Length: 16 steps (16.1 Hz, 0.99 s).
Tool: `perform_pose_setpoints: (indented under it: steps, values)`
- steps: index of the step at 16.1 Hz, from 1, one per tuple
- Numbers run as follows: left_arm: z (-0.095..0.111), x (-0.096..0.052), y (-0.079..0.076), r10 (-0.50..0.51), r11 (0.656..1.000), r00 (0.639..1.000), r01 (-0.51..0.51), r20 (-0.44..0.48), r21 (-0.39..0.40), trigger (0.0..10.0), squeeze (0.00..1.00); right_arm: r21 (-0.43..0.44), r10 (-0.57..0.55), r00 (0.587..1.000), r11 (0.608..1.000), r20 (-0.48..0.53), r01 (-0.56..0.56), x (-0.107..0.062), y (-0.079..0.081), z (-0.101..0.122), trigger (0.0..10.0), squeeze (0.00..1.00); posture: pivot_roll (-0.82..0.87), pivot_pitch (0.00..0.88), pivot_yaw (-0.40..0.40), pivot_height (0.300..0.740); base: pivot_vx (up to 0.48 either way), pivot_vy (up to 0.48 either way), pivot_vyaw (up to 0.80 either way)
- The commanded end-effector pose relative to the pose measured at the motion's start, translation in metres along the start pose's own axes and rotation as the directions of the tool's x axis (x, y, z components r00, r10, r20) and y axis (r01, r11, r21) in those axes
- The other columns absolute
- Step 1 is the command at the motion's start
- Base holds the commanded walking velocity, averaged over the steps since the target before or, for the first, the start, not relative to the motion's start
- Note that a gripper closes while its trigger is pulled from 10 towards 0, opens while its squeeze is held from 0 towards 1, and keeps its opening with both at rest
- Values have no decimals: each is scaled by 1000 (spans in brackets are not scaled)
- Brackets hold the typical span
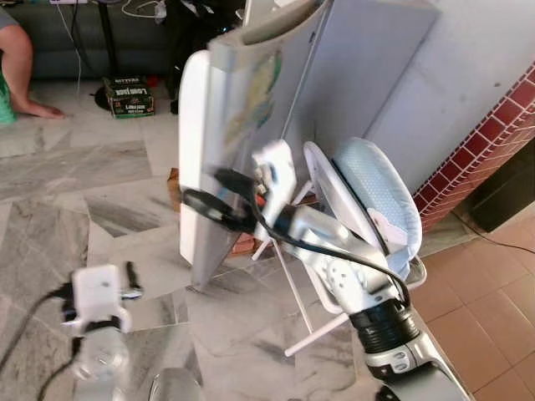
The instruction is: Restocking fridge
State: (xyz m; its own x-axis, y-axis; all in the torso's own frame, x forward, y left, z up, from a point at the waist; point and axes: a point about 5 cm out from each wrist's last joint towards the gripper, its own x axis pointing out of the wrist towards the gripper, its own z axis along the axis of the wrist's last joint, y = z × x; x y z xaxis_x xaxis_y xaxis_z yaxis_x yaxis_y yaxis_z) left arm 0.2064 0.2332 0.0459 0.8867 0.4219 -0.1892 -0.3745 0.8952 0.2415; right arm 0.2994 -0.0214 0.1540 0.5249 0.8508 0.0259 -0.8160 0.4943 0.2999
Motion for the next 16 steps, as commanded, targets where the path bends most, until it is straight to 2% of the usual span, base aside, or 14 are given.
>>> perform_pose_setpoints:
  steps: [1, 2, 3, 4, 5, 7, 10, 13, 16]
  values:
    - [2, 2, -1, 8, 1000, 1000, -8, 5, -16, 10000, 0, -70, -132, 991, 989, -3, 132, -6, -18, -3, 10000, 0, 281, 0, -145, 740, 0, 0, 0]
    - [4, 7, 4, 24, 1000, 1000, -24, 14, -11, 10000, 0, -141, -301, 953, 945, -31, 294, -15, -39, -13, 10000, 0, 280, 0, -143, 740, 0, 0, 0]
    - [6, 9, 5, 24, 1000, 999, -24, 23, -3, 10000, 0, -133, -360, 931, 928, -68, 349, -24, -46, -17, 10000, 0, 284, 0, -142, 740, 0, 0, 0]
    - [7, 9, 5, 20, 1000, 1000, -20, 23, -6, 10000, 0, -151, -377, 922, 920, -89, 361, -27, -49, -20, 10000, 0, 284, 0, -142, 740, 0, 0, 0]
    - [6, 9, 5, 13, 1000, 1000, -13, 22, -8, 10000, 0, -220, -388, 913, 909, -128, 355, -33, -58, -26, 10000, 0, 285, 0, -141, 740, 0, 0, 0]
    - [2, 5, 3, 7, 1000, 1000, -7, 17, -10, 10000, 0, -236, -404, 908, 898, -113, 371, -31, -66, -26, 10000, 0, 289, 0, -140, 740, 0, 0, 0]
    - [1, 1, -1, -14, 1000, 999, 14, 29, -19, 10000, 0, -217, -424, 902, 891, -87, 398, -26, -64, -26, 10000, 0, 292, 0, -145, 740, 0, 0, 0]
    - [1, 1, -3, -28, 999, 999, 29, 25, -23, 10000, 0, -161, -437, 898, 890, -40, 426, -16, -57, -24, 10000, 0, 288, 1, -140, 740, 359, 187, 0]
    - [4, 2, -4, -43, 999, 998, 44, 54, -11, 10000, 0, -146, -440, 898, 888, 11, 437, -5, -51, -19, 10000, 0, 286, 1, -136, 740, 440, 91, 0]
